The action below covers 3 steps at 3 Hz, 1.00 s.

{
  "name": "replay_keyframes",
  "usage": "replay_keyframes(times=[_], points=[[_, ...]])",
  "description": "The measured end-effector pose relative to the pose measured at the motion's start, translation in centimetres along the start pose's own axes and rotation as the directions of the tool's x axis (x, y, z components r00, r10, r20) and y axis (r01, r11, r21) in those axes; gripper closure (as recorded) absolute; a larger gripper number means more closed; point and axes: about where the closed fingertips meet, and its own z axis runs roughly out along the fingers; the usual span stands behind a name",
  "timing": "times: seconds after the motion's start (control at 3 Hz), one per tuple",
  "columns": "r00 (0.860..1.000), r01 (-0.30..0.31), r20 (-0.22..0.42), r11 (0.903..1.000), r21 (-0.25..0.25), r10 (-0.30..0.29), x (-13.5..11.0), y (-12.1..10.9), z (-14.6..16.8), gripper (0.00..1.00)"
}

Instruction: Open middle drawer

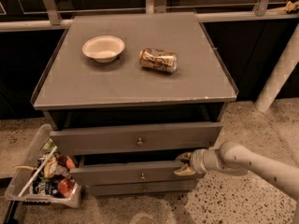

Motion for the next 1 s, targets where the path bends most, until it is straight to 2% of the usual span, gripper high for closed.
replay_keyframes(times=[0.33,0.67,1.0], points=[[1.000,-0.015,-0.007,0.9999,0.006,0.015,0.15,1.20,-0.67,1.00],[1.000,-0.015,-0.007,0.9999,0.006,0.015,0.15,1.20,-0.66,0.82],[1.000,-0.015,-0.007,0.9999,0.006,0.015,0.15,1.21,-0.66,0.58]])
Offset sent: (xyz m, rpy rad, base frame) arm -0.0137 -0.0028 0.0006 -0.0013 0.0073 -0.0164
